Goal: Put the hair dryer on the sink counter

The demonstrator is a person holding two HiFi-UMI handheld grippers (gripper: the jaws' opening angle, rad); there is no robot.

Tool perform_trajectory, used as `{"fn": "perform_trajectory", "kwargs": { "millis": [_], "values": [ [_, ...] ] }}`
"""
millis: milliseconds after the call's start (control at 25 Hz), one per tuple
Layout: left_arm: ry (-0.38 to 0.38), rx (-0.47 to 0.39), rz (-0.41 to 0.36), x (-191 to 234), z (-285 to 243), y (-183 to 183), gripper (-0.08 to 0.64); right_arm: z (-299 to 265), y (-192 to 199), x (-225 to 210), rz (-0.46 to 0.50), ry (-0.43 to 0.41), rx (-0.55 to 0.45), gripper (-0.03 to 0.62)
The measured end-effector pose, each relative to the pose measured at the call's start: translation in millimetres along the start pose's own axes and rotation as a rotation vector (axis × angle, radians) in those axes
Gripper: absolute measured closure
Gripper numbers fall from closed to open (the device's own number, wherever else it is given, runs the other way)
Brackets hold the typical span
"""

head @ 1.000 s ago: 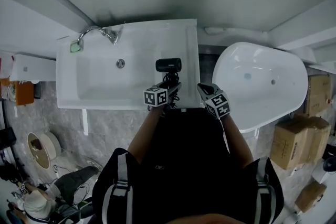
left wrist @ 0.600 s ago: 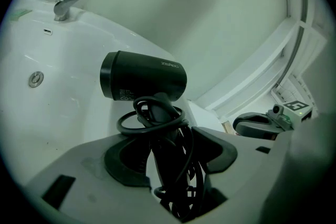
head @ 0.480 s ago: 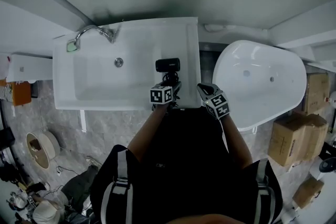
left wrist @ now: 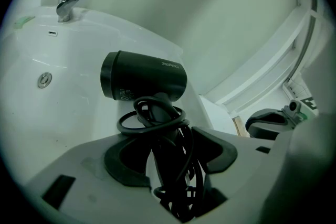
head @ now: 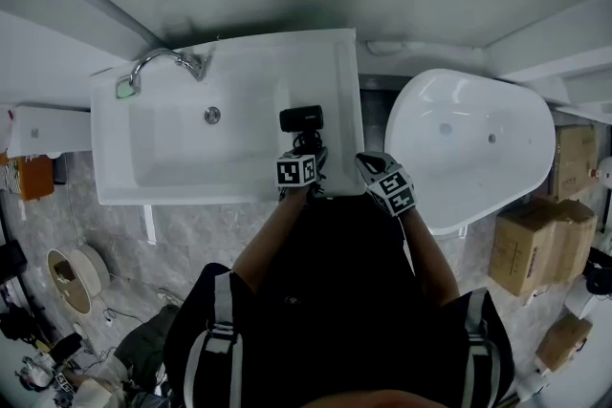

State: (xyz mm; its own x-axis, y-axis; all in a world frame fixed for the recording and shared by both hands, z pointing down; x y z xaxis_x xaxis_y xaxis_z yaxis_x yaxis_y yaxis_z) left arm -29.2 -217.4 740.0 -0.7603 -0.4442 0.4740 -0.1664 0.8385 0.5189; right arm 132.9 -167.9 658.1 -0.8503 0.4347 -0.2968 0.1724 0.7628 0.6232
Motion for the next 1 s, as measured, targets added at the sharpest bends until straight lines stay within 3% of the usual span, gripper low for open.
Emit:
{"fn": "perform_trajectory", "kwargs": {
  "millis": [320, 720, 1000],
  "values": [
    [-0.062, 0.046, -0.06, 2, -6, 1, 0.313, 1, 7, 4, -0.002, 0.026, 0.013, 0.532],
    [-0.039, 0.021, -0.061, 2, -8, 5, 0.311, 1, 12, 12, -0.013, 0.025, 0.004, 0.532],
    [-0.03, -0.003, -0.105, -2, -5, 1, 0.31, 1, 15, 18, -0.006, 0.018, 0.007, 0.532]
  ]
}}
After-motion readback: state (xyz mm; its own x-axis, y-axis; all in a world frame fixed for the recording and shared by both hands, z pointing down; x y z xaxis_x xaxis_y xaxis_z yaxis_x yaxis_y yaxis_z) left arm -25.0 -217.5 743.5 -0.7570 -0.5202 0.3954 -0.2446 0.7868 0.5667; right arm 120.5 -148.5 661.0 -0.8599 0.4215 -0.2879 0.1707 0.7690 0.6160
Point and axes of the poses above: the fingertips, and each gripper's own axes: z backward along the fingers, x to its left, y out of its underside, the point moved 6 cm from there along z, backward along the fingers, and after that the axes turned 12 degrees about -z, right-handed, at the moved point
